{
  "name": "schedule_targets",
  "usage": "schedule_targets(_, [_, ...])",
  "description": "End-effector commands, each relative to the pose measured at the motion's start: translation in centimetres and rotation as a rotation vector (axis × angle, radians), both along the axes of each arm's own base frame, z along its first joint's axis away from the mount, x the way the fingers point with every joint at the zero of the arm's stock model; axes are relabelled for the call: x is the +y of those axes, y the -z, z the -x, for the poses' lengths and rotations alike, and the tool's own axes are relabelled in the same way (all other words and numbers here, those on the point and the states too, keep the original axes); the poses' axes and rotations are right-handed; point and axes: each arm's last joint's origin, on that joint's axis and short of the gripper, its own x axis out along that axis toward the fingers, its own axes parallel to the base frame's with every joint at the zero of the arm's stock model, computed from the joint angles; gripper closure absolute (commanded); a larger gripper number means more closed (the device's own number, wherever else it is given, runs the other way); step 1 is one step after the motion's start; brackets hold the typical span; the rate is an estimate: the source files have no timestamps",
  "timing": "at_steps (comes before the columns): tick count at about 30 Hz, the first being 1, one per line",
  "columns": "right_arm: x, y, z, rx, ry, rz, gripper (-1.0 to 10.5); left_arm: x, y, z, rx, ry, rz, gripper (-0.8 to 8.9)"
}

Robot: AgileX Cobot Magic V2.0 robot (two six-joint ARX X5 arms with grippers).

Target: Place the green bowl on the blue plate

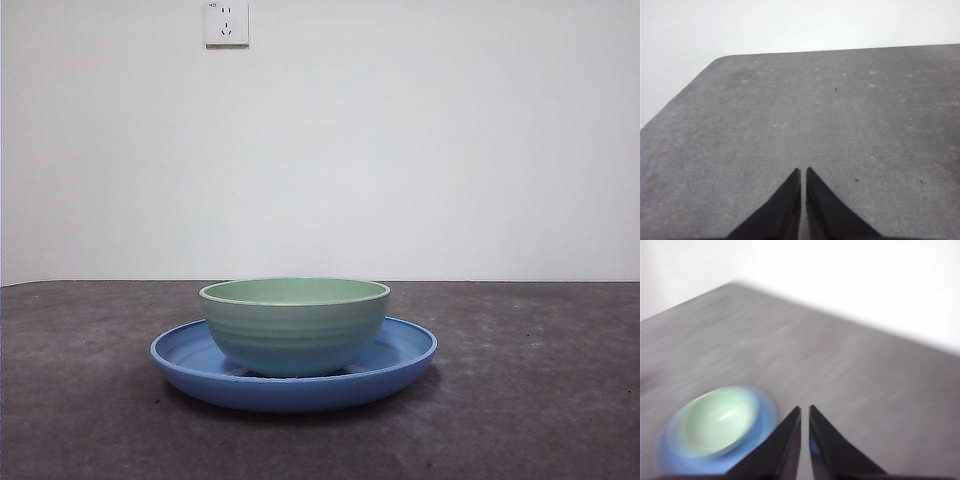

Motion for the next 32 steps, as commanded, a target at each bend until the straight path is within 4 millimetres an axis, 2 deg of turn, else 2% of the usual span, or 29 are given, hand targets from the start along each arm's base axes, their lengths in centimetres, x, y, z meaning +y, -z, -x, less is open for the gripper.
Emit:
schedule_targets(1, [-0.6, 2.5, -0.9, -0.114, 0.105, 0.025, 9.2, 0.0, 0.7, -0.1, 0.025, -0.003, -0.008, 7.94])
schedule_targets(10, [-1.2, 13.0, -1.3, -0.232, 0.209, 0.024, 9.2, 0.0, 0.7, -0.1, 0.025, -0.003, -0.008, 7.94])
schedule_targets(15, [-1.4, 17.1, -1.6, -0.236, 0.258, 0.013, 9.2, 0.0, 0.7, -0.1, 0.025, -0.003, -0.008, 7.94])
schedule_targets(19, [-1.7, 19.0, -1.8, -0.200, 0.371, 0.000, 9.2, 0.0, 0.7, -0.1, 0.025, -0.003, -0.008, 7.94])
schedule_targets(25, [-2.1, 20.5, -2.0, -0.165, 0.513, -0.026, 9.2, 0.0, 0.7, -0.1, 0.025, -0.003, -0.008, 7.94])
schedule_targets(32, [-2.2, 21.3, -2.0, -0.104, 0.551, -0.034, 9.2, 0.0, 0.7, -0.1, 0.025, -0.003, -0.008, 7.94])
